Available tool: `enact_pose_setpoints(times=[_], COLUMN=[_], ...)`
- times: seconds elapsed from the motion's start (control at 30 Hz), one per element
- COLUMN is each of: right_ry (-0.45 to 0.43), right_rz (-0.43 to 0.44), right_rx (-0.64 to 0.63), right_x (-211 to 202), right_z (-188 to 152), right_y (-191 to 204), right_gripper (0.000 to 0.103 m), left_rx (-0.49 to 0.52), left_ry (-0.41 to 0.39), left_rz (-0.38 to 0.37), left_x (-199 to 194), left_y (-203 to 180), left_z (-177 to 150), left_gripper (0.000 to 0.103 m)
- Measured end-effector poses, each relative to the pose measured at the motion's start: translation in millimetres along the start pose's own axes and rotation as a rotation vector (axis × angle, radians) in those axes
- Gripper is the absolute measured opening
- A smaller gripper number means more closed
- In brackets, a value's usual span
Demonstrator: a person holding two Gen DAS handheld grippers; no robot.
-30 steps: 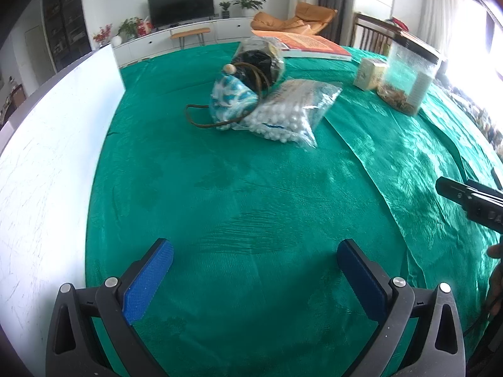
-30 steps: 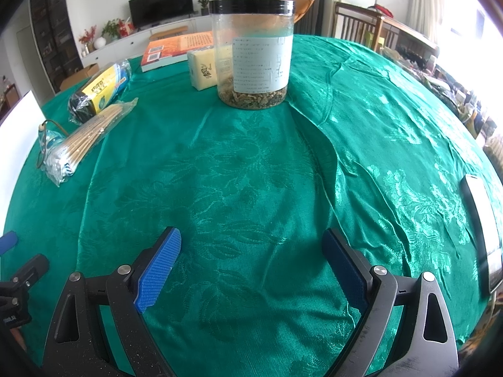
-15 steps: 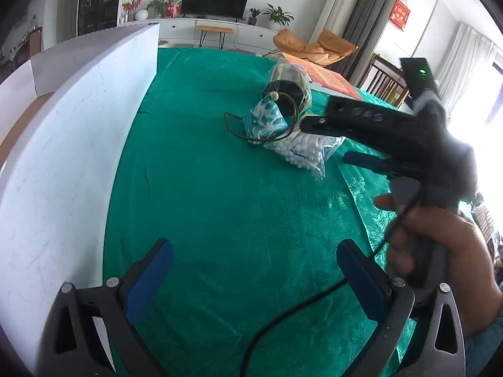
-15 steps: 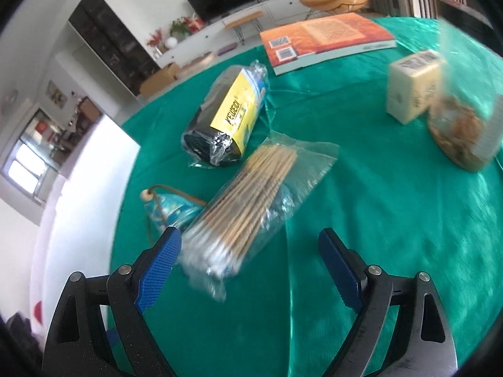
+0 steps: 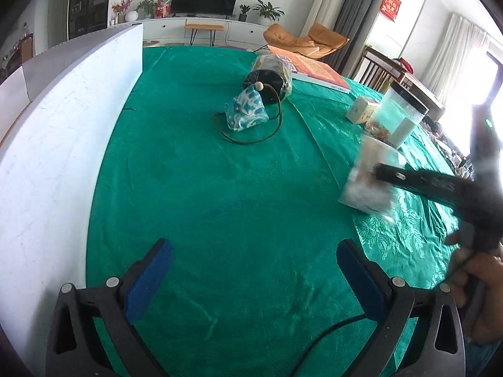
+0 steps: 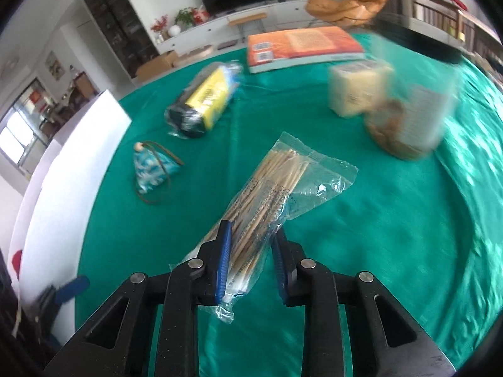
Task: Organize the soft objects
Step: 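Grasp the cotton swab packet with the right tool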
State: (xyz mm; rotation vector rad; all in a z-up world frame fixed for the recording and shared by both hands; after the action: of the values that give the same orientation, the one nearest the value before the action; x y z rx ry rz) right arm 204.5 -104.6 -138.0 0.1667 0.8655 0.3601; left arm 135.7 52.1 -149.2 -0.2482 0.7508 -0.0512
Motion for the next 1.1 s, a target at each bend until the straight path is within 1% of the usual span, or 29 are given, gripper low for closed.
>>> enact_pose_setpoints(times=[0.07, 0.13, 0.23, 0.3, 0.33, 0.37, 0.43, 0.47, 0.57, 0.7, 0.8, 0.9, 1.03, 1.1], right_ry=[-0.019, -0.053, -0.109, -0.159, -0.179, -0.191, -0.204, -0.213, -0.234, -0.235, -0.250, -0.258, -0.228, -0.206], right_rz=[-0.033, -0.085, -0.166, -0.219, -0.230, -0.221, -0.213, -0.213, -0.227, -0.222, -0.232, -0.248, -0.282, -0.295], right_rx=[0.038, 0.076, 0.142, 0.172, 0.194, 0.223, 0.250, 0.248, 0.256, 0.246, 0.179, 0.078, -0.069, -0.113], right_x=[-19.6, -40.2, -65.8, -77.9, -81.6, -83.8, -84.9, -87.0, -88.2, -83.6, -82.6, -81.1, -70.6, -64.0], right_z=[-6.5, -12.8, -20.4, -23.2, -25.3, -27.4, -27.9, -27.9, -27.0, -26.0, -22.8, -20.5, -23.5, -26.3], right_y=[-27.7, -57.9, -99.0, -118.9, -125.7, -130.4, -135.9, -137.0, -139.1, -136.1, -124.9, -106.7, -83.9, -78.0], right_gripper=[0.027, 0.027, 0.027, 0.039, 0.059, 0.076, 0.076, 0.076, 0.076, 0.076, 0.076, 0.076, 0.076, 0.076], left_rx=[0.008, 0.031, 0.092, 0.121, 0.136, 0.149, 0.175, 0.196, 0.225, 0.225, 0.225, 0.225, 0.225, 0.225], left_ry=[0.003, -0.004, -0.004, 0.006, 0.014, 0.022, 0.044, 0.036, 0.035, 0.035, 0.035, 0.035, 0.035, 0.034], left_rz=[0.002, 0.007, 0.036, 0.059, 0.069, 0.078, 0.097, 0.116, 0.111, 0.105, 0.105, 0.105, 0.105, 0.105], left_x=[3.7, 7.1, 22.5, 32.6, 39.7, 45.7, 57.0, 57.5, 59.0, 60.0, 60.3, 60.2, 60.2, 60.2], left_y=[-4.9, -11.9, -22.4, -24.6, -26.0, -27.1, -28.2, -29.5, -33.9, -34.7, -35.0, -35.0, -34.9, -34.9], left_z=[2.9, 9.0, 18.0, 19.4, 19.5, 18.7, 14.7, 14.4, 12.5, 12.9, 13.0, 13.1, 13.0, 12.9], left_gripper=[0.103, 0.103, 0.103, 0.103, 0.103, 0.103, 0.103, 0.103, 0.103, 0.103, 0.103, 0.103, 0.103, 0.103])
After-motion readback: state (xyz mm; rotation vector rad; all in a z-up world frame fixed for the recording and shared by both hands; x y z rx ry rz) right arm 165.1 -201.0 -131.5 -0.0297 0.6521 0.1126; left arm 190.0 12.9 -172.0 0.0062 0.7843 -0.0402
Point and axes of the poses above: each gripper's, at about its wrist camera, not at the fingertips, and x roughly the way its jaws point, y to its left, z to its top, the point moved 8 cm from there along x, roughly the way its jaws point, and after that the axes turned 9 degrees about -y, right-handed, at the moved point
